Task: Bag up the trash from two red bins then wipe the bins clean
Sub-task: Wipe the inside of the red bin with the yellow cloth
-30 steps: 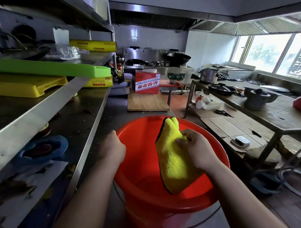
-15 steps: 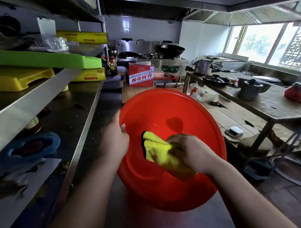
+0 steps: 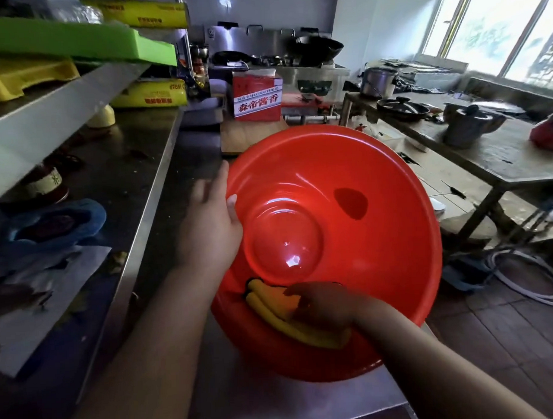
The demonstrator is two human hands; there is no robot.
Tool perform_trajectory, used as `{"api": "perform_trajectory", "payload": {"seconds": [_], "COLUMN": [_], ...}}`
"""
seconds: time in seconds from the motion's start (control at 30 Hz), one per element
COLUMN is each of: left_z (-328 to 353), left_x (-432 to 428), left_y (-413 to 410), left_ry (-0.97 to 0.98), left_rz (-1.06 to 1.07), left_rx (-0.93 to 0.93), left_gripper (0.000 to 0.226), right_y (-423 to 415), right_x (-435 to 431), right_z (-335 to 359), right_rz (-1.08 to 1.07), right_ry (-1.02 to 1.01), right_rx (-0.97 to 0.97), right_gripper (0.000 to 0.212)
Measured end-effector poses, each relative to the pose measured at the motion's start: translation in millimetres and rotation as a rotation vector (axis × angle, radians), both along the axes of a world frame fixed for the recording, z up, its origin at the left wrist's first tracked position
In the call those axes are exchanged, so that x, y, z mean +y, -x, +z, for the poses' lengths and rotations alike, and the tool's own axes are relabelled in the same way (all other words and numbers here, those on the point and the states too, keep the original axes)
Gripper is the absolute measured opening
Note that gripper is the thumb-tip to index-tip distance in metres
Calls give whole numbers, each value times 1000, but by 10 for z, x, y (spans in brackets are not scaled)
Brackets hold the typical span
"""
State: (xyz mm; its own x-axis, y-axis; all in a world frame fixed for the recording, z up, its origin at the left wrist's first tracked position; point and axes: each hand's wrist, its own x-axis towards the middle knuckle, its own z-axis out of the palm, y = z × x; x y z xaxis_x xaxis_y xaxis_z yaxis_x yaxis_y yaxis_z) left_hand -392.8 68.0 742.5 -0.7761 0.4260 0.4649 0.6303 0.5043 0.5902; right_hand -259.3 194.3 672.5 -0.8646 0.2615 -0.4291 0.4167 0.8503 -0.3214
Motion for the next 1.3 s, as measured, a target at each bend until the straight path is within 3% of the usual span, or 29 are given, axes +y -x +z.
{"api": "perform_trajectory", "payload": {"seconds": [0.1, 0.23, 0.4, 0.57, 0.83, 1.0, 1.3], "left_z": [-27, -62, -100, -131, -193, -184, -116], "left_x": [-43, -92, -177, -221, -255, -245, -214], "left_y": [-50, -78, -95, -119, -109, -131, -233], "left_ry": [7, 2, -18, -7, -30, -2, 50], "left_rz": [-24, -47, -58, -67, -40, -27, -50], "left_rx": [8, -1, 16, 27, -63, -47, -8], "left_gripper": [57, 57, 54, 54, 55, 56, 61], "right_y": [36, 116, 138, 97, -55, -200, -185], "right_x": [-13, -28, -28, -128, -275, -321, -344], "right_z": [-176, -337, -564, -657, -557, -442, -596], "right_rz": [-23, 0, 42, 6, 34, 161, 135], "right_ry": [-38, 0, -109, 90, 191, 128, 142], "right_rx": [-26, -124, -90, -5, 86, 94, 39], "right_gripper": [62, 55, 58, 57, 62, 61, 58]}}
